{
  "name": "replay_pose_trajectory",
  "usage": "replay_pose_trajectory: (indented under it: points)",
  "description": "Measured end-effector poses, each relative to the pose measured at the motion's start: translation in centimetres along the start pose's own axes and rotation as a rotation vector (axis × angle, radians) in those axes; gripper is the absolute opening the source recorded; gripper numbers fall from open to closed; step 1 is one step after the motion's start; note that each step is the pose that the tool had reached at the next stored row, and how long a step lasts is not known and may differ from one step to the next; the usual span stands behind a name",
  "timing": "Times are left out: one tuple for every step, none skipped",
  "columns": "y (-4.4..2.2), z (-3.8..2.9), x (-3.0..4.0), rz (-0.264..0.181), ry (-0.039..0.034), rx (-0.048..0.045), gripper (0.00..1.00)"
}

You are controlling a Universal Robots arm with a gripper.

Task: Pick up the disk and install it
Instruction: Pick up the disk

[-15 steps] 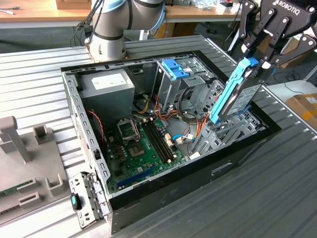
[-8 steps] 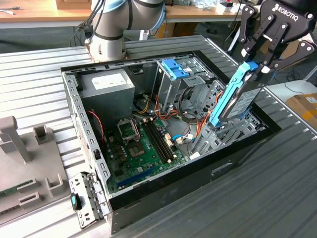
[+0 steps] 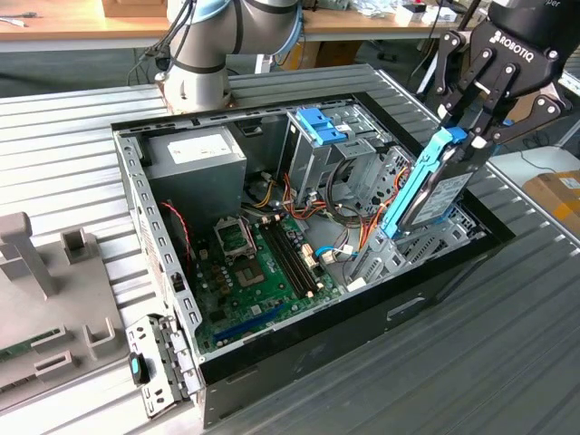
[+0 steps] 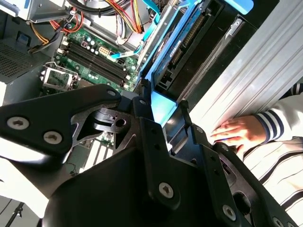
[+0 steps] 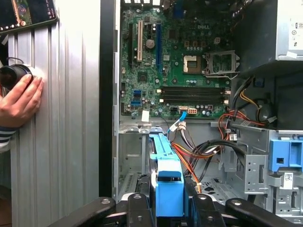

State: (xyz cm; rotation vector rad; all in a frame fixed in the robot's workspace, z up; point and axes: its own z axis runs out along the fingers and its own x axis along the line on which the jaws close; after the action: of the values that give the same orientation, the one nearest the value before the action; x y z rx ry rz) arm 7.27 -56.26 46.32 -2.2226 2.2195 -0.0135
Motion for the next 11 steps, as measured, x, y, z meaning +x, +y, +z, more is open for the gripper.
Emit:
replay_pose_trajectory:
  points:
    - [0.00, 0.11, 0.00, 0.000, 0.0001, 0.0000, 0.36]
    - [0.00, 0.24, 0.00, 0.000, -0.0001, 0.0000, 0.36]
    - [0.00, 0.34, 0.01, 0.000, -0.0002, 0.0000, 0.36]
    - [0.00, 0.62, 0.04, 0.000, -0.0021, 0.0003, 0.36]
    - [0.00, 0.74, 0.04, 0.000, -0.0036, 0.0015, 0.36]
    - [0.01, 0.77, 0.05, 0.000, -0.0039, 0.0019, 0.36]
    - [0.02, 0.79, 0.06, 0.000, -0.0041, 0.0021, 0.36]
    - [0.05, 0.84, 0.14, 0.000, -0.0069, 0.0062, 0.36]
    - [0.07, 0.85, 0.19, -0.001, -0.0089, 0.0102, 0.36]
    - [0.10, 0.88, 0.24, -0.002, -0.0110, 0.0142, 0.36]
    - [0.15, 0.91, 0.29, -0.002, -0.0121, 0.0175, 0.36]
